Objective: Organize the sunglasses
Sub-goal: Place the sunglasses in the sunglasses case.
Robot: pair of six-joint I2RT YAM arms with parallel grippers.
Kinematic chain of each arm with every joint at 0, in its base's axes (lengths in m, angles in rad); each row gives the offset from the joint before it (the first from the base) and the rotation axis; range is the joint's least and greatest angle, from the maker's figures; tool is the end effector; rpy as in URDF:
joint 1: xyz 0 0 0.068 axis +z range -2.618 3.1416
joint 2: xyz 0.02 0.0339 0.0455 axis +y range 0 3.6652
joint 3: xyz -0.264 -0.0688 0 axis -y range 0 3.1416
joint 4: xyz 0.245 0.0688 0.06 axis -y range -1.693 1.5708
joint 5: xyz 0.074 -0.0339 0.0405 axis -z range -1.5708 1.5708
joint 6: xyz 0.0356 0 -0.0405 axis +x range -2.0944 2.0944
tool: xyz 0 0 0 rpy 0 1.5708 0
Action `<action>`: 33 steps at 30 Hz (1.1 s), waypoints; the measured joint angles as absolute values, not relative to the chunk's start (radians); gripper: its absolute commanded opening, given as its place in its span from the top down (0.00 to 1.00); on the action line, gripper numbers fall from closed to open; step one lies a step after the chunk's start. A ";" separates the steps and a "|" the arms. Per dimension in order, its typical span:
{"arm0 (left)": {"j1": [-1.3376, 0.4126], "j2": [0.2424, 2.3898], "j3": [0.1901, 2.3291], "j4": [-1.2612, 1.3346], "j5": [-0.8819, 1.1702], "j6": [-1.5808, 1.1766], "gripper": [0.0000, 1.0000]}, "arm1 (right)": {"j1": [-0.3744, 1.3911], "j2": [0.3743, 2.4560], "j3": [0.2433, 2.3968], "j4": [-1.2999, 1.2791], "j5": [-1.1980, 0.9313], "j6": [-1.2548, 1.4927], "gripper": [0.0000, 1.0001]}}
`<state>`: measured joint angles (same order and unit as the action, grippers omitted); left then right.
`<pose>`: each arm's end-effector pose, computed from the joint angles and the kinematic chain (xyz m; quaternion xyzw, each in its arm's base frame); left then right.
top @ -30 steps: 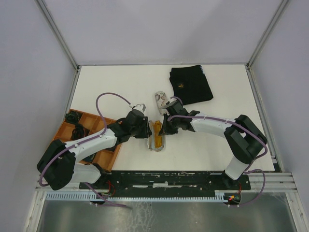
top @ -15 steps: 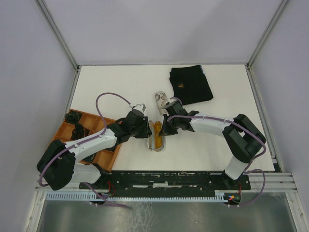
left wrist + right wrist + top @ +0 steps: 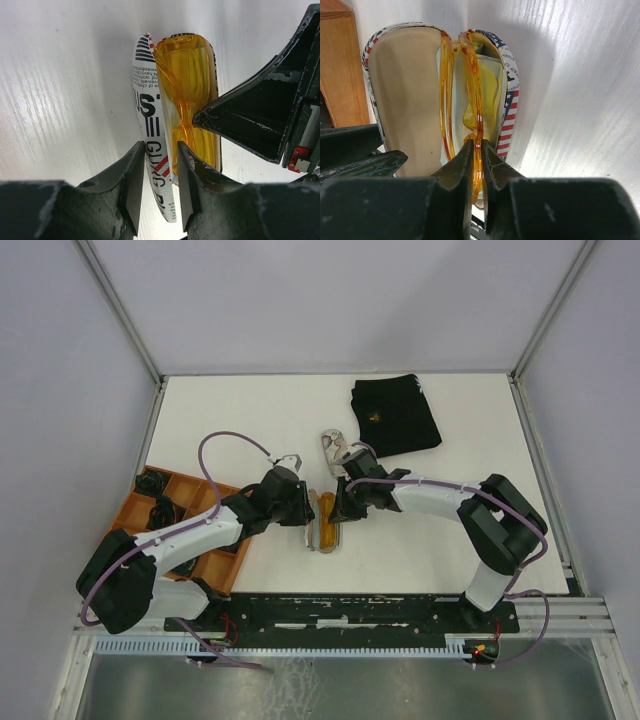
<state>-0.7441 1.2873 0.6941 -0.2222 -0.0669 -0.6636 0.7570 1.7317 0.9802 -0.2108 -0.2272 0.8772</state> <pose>0.1914 -0.1729 0.2000 0.0251 0.9287 -0.2148 0.3011 0.2448 0.2423 0.1615 0.0230 0.9483 0.2910 0.1248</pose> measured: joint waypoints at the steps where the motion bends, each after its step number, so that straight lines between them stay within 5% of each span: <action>1: -0.744 1.287 0.694 -0.222 -0.067 -0.664 0.61 | 0.757 1.732 0.982 -0.214 -0.227 0.876 0.80; 16: -0.744 1.282 0.694 -0.222 -0.067 -0.664 0.61 | 0.757 1.707 1.027 -0.314 -0.184 0.821 0.66; 33: -0.744 1.282 0.694 -0.222 -0.048 -0.664 0.61 | 0.757 1.629 1.030 -0.366 -0.104 0.752 0.61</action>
<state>-0.7441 1.2816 0.6941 -0.2222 -0.0483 -0.6636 0.7570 1.6295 1.0302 -0.3656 -0.1043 0.7525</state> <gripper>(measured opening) 0.389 0.379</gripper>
